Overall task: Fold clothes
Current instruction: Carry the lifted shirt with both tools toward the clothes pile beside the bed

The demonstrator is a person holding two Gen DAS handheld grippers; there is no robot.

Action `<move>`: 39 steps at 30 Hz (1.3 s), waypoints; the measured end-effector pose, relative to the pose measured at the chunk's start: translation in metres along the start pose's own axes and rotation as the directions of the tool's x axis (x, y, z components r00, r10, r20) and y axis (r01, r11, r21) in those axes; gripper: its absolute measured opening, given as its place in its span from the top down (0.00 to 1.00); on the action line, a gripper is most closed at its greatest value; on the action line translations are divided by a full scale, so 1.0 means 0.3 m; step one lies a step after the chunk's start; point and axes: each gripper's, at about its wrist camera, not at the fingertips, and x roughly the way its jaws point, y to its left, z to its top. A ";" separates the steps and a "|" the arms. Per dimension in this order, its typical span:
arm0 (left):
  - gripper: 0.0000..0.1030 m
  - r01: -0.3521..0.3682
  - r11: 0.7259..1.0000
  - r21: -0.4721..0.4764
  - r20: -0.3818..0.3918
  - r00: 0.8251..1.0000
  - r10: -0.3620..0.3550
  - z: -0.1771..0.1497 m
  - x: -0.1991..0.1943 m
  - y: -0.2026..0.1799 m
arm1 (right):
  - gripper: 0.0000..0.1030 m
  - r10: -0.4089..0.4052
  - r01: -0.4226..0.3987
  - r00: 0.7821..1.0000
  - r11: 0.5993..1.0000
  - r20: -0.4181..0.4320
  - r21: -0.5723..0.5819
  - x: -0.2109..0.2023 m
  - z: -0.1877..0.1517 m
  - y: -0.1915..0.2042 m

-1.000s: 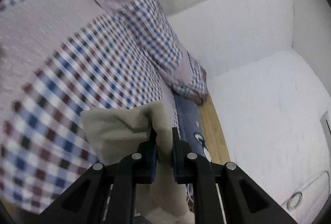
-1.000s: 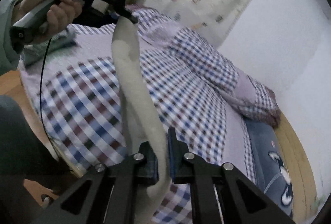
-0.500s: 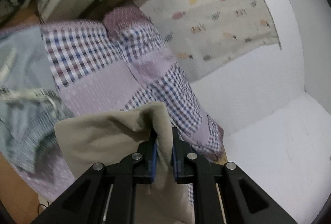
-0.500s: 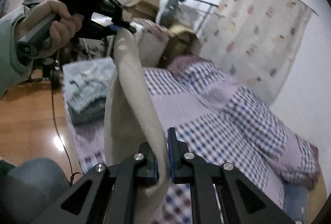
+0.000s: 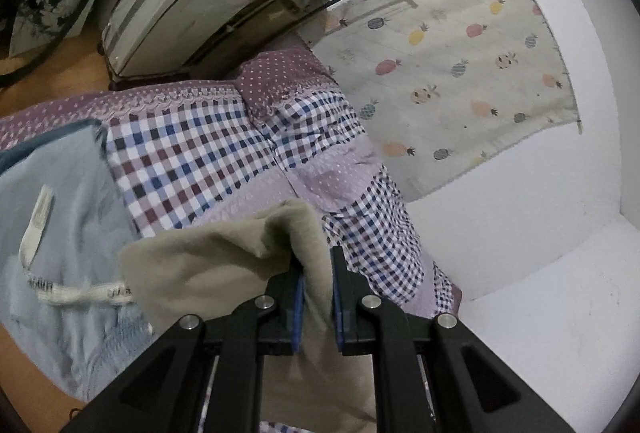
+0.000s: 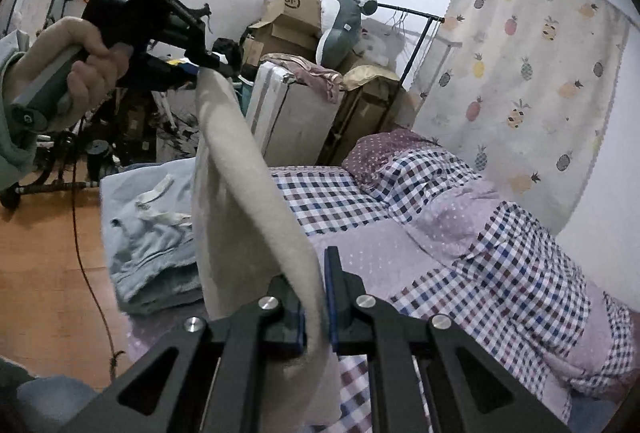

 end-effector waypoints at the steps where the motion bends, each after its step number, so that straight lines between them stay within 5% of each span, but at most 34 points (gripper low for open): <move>1: 0.90 0.001 1.000 0.007 -0.003 1.000 -0.001 0.027 0.020 -0.005 | 0.93 -0.008 0.008 1.000 1.000 0.000 0.000 0.028 0.019 -0.014; 9: 0.90 0.053 0.998 0.039 0.075 0.996 -0.055 0.259 0.066 0.018 | 0.93 -0.090 0.090 0.995 0.996 0.032 0.024 0.256 0.203 -0.082; 15: 0.90 0.027 0.999 0.044 0.129 0.991 -0.033 0.334 -0.028 0.184 | 0.93 -0.090 0.090 0.993 0.996 0.072 0.005 0.393 0.281 0.071; 21: 0.90 -0.093 0.994 -0.049 0.096 0.991 0.098 0.303 -0.113 0.493 | 0.93 -0.011 0.014 0.999 0.996 0.039 -0.083 0.490 0.216 0.373; 25: 0.90 -0.074 0.996 -0.050 0.109 0.991 0.079 0.276 -0.194 0.561 | 0.93 -0.008 0.016 0.999 0.988 0.048 -0.155 0.473 0.166 0.558; 33: 0.90 0.033 0.999 0.038 0.180 0.983 -0.040 0.213 -0.365 0.596 | 0.94 -0.125 0.174 0.977 0.935 0.172 -0.309 0.352 0.164 0.749; 39: 0.90 0.000 0.998 -0.069 0.173 0.985 0.012 0.098 -0.379 0.916 | 0.93 -0.093 0.158 0.983 0.872 0.160 -0.464 0.369 0.026 1.004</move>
